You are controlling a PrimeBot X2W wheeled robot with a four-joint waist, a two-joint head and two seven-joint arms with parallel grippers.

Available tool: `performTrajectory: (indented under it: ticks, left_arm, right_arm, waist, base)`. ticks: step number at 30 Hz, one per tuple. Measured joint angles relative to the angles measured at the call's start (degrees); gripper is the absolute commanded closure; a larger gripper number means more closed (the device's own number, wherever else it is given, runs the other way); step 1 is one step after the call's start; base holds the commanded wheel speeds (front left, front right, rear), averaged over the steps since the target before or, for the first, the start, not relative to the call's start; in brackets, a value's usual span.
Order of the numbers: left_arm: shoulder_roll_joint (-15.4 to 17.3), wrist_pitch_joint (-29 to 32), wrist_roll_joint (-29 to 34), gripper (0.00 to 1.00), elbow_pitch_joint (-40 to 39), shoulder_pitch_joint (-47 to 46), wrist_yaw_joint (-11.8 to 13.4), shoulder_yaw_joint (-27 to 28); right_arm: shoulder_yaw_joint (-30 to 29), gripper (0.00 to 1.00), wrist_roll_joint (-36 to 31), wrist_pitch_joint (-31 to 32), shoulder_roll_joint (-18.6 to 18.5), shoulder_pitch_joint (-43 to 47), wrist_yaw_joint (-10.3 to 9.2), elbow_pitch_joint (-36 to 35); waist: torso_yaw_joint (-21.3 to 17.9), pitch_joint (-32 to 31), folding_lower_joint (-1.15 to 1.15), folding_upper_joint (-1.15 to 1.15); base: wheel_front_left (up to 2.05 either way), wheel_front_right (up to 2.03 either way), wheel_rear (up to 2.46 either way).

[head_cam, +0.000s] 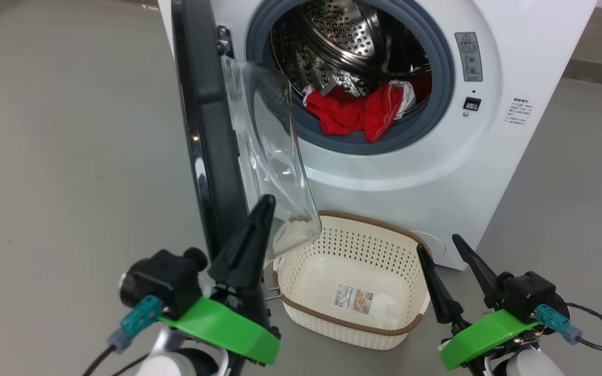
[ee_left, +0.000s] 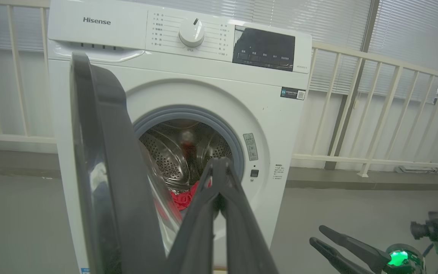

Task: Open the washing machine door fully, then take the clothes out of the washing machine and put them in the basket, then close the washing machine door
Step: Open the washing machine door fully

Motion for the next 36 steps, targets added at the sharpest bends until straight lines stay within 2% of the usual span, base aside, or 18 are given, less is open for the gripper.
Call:
performTrajectory:
  ticks: [7,17,29,36]
  left_arm:
    - [-1.0,3.97,-3.59,1.0,3.81,1.85,0.0,-2.27]
    - [-0.69,6.99,-4.13,1.0,9.1,2.55,1.22,-2.44]
    - [-0.54,5.58,-3.98,1.0,10.24,5.25,3.99,-1.37]
    - [1.51,4.55,-3.97,1.0,9.49,7.79,5.43,0.34]
  right_arm:
    - [-0.56,0.0,-0.05,0.0,0.0,-0.15,0.0,0.0]
    - [-0.52,0.0,-0.04,0.0,0.0,-0.16,0.0,0.07]
    - [0.18,0.0,0.41,0.0,0.0,-0.09,0.0,0.24]
    - [0.73,0.0,0.48,0.0,0.01,-0.01,-0.01,0.41]
  waist:
    - [0.2,0.58,0.0,0.0]
    - [0.39,0.88,0.0,0.0]
    - [0.77,-0.1,0.0,0.0]
    - [2.25,-0.26,0.0,0.0]
  base:
    - [0.0,0.0,0.0]
    - [0.0,0.0,0.0]
    - [0.0,0.0,0.0]
    - [0.0,0.0,0.0]
